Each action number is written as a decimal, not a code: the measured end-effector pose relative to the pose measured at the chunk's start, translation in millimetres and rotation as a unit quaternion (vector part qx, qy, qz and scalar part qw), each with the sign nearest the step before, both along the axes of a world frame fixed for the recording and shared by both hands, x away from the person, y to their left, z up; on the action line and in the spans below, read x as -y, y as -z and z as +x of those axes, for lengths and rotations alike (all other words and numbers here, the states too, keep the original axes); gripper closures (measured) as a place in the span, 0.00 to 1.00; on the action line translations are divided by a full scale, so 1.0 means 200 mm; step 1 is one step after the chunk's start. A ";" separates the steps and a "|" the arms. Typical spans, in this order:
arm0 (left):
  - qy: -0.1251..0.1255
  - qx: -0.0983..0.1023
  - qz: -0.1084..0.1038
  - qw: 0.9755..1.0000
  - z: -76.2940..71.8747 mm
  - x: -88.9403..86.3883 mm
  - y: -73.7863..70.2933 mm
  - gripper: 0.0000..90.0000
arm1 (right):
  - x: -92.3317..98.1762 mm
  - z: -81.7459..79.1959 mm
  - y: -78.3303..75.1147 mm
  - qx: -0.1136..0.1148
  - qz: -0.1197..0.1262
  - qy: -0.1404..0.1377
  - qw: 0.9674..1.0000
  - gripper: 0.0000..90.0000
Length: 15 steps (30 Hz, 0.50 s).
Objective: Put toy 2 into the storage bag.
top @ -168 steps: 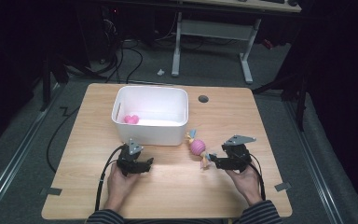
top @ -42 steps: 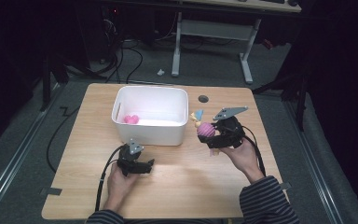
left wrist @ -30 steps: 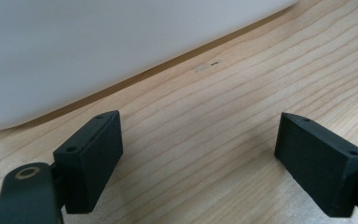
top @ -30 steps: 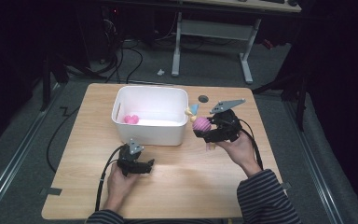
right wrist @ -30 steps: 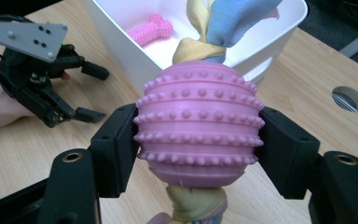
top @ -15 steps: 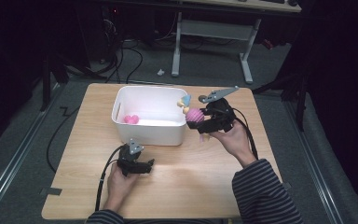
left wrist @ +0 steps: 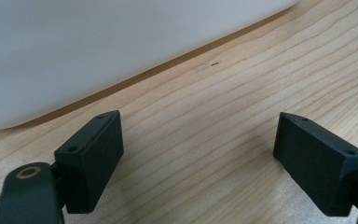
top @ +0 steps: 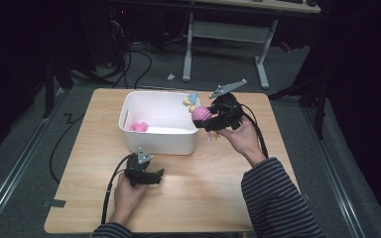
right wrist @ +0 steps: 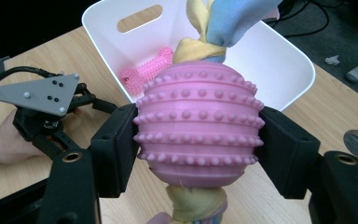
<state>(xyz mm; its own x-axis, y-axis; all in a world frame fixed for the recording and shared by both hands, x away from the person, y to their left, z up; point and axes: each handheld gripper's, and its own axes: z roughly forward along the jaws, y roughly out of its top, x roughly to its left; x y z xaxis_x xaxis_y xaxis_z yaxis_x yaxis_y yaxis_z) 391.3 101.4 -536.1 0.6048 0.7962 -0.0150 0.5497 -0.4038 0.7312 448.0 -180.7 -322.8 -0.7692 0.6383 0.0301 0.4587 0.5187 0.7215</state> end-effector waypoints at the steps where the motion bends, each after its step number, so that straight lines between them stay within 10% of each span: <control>1: 0.000 0.000 0.000 1.000 0.00 0.00 0.00 0.18 | 0.00 0.01 0.00 0.000 0.000 0.000 1.000 0.39; 15: 0.001 -0.001 0.000 1.000 0.00 0.00 0.00 0.18 | -0.08 0.10 0.02 -0.018 0.001 -0.004 1.000 0.39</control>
<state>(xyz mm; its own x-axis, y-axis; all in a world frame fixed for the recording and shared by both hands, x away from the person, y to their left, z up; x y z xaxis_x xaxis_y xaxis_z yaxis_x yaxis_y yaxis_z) 391.3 101.7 -535.9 0.6057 0.7955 -0.0164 0.5508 -0.4044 0.7301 469.0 -164.7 -326.2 -0.7721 0.6327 0.0593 0.4807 0.5204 0.7058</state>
